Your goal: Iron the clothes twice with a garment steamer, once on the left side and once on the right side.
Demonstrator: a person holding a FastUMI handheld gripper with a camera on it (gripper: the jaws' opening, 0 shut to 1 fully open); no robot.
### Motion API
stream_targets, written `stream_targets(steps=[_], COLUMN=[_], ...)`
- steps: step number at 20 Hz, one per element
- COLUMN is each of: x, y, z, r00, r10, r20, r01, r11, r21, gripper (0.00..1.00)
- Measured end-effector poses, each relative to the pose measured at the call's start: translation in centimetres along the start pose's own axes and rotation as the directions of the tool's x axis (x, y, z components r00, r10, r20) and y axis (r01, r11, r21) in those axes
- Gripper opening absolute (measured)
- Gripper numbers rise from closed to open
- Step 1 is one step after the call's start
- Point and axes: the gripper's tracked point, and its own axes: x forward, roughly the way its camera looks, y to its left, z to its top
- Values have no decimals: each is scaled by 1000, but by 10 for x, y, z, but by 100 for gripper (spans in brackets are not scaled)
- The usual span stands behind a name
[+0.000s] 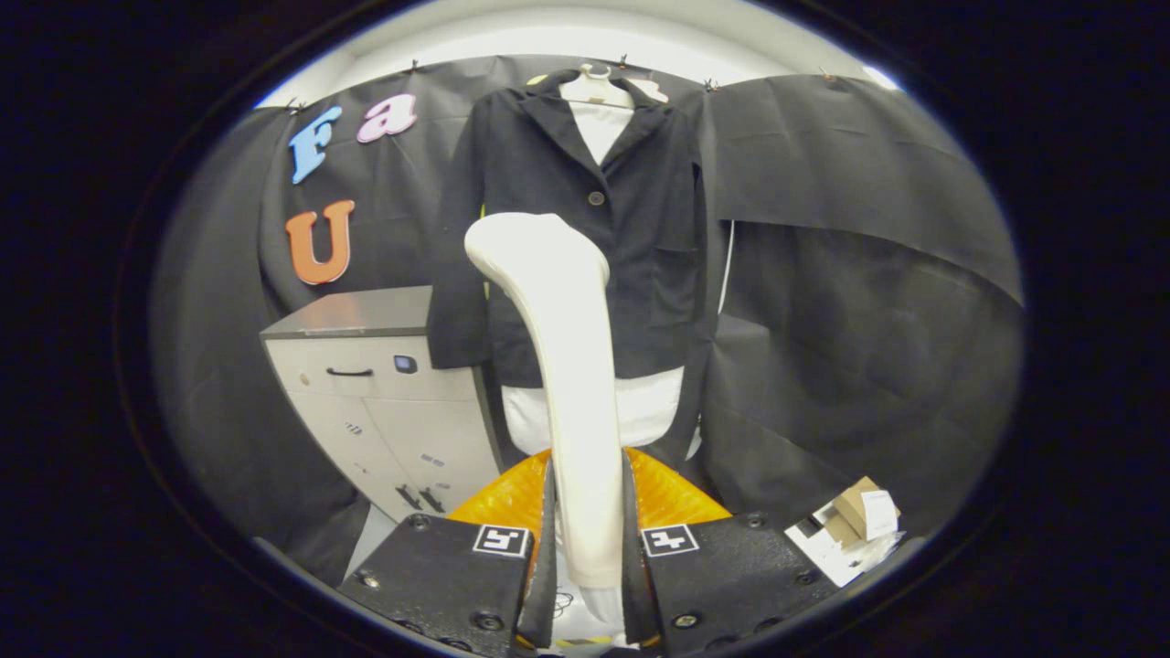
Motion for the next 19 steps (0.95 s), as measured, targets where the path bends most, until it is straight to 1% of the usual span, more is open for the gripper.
stream_targets(steps=[3, 8, 11, 16, 19], x=[-15, -40, -53, -64, -67], y=[15, 35, 44, 52, 56], z=[-5, -10, -11, -8, -1], r00=[1000, 997, 994, 991, 989], r10=[31, 79, 106, 122, 123], r20=[3, 21, 36, 50, 79], r01=[-31, -78, -105, -119, -117], r11=[999, 997, 994, 992, 991], r21=[-14, -5, -27, -45, -67], gripper=[32, 32, 32, 32, 32])
